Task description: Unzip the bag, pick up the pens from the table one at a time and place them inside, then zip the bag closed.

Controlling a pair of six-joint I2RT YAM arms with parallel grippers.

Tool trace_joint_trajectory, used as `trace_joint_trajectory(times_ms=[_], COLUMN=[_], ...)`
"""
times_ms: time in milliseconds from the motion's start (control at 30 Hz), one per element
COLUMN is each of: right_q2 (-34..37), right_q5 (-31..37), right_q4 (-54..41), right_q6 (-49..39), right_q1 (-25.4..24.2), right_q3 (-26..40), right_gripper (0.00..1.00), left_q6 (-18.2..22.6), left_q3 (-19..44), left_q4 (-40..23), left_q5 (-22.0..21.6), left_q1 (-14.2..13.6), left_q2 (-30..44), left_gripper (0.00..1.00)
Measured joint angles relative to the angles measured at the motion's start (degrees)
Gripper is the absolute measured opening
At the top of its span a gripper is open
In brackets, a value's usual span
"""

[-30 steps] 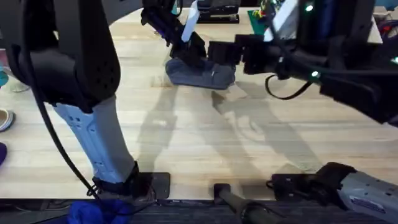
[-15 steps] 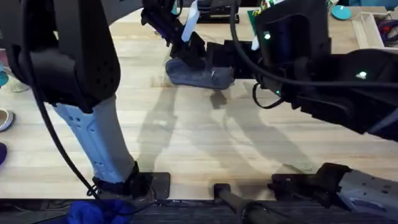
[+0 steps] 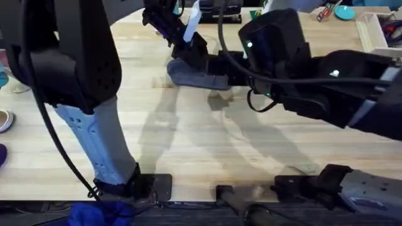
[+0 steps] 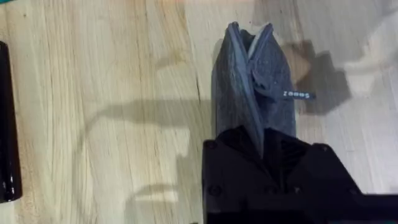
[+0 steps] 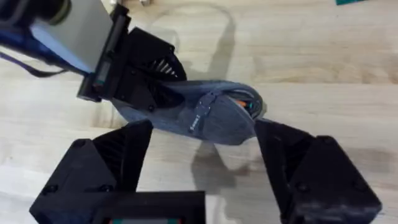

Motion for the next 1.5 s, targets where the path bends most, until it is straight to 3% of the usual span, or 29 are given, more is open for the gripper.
trace_joint_trajectory(times_ms=[400, 667, 833, 1500], right_q2=[6.7, 7.1, 7.1, 13.4], right_q5=[-0.3, -0.4, -0.4, 2.9], right_q4=[3.2, 19.0, 23.2, 31.9], right_q6=[0.0, 0.0, 0.0, 0.5], right_q1=[1.7, 2.1, 2.1, 1.5], right_q3=[-0.1, -7.1, -10.6, -10.9], right_gripper=[0.995, 0.996, 0.996, 0.936], left_q6=[0.0, 0.0, 0.0, 0.0], left_q3=[0.0, 0.0, 0.0, 0.0], left_q4=[0.0, 0.0, 0.0, 0.2], left_q5=[0.0, 0.0, 0.0, 0.0], left_q1=[0.0, 0.0, 0.0, 0.0], left_q2=[0.0, 0.0, 0.0, 0.0], left_gripper=[0.041, 0.041, 0.042, 0.041])
